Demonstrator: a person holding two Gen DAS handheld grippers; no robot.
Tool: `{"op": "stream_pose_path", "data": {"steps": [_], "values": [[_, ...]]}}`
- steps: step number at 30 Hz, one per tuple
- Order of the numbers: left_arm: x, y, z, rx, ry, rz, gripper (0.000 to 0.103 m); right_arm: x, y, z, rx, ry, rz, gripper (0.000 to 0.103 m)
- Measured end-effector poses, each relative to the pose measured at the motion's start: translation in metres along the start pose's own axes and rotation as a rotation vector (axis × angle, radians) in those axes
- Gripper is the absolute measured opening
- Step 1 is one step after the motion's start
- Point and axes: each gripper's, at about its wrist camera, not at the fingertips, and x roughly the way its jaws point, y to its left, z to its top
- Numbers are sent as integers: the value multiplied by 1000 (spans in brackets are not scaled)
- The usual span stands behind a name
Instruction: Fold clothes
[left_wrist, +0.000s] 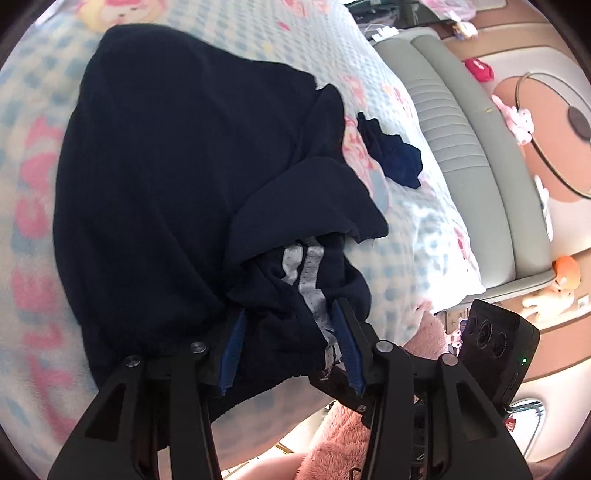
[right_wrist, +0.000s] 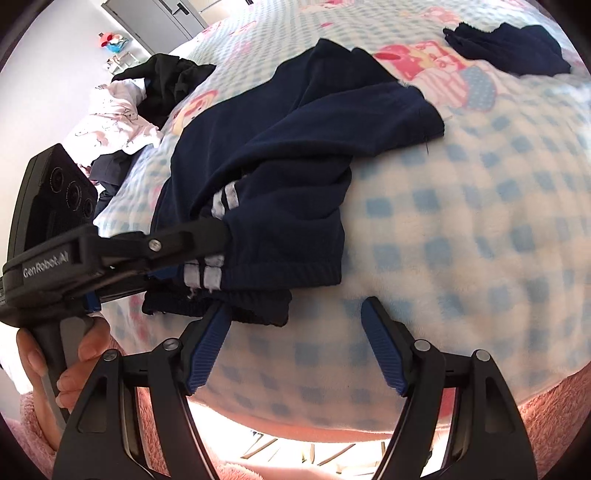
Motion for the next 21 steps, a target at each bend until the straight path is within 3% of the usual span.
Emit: {"op": "stream_pose_path", "data": {"steps": [1, 4, 9, 14, 19, 21], "values": [[2, -3, 0, 6, 3, -2, 19, -2, 0, 0, -6, -4, -1, 74], [-13, -17, 1, 38, -61, -36, 11, -4, -2, 2, -2, -11, 21, 74], [-72, -30, 10, 35, -225, -116, 10, -6, 4, 5, -8, -25, 89, 74], [-138, -28, 7, 39, -366, -150, 10, -4, 36, 18, -107, -34, 142, 81], [-183, -11, -9, 25, -437, -140, 10, 22, 81, 33, -181, -3, 211, 85], [-198, -5, -16, 2, -464, -150, 10, 44, 93, 31, -222, 32, 156, 85]]}}
